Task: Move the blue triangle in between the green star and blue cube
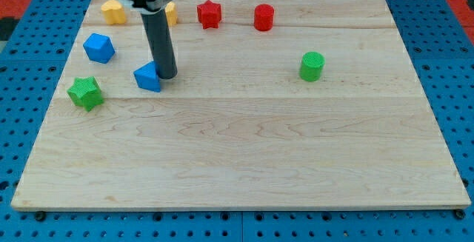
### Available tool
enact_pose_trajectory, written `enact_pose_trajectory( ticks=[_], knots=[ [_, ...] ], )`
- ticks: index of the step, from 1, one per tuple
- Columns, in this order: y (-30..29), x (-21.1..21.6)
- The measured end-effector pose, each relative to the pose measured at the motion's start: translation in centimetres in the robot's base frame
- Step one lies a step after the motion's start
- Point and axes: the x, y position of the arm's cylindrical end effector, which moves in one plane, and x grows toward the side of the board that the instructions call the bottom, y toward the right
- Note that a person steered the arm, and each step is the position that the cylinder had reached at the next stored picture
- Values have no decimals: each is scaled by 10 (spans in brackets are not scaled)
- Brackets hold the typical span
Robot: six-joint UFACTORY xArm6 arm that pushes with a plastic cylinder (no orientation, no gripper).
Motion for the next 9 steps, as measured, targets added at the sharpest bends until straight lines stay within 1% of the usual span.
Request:
enact_pose_trajectory(
  ticks=[1,2,3,4,6,7,9],
  knots=[
    [-12,4],
    [-12,30],
    [-19,35],
    [-23,35],
    [-67,26],
    [-76,12],
    [-87,6]
  ],
)
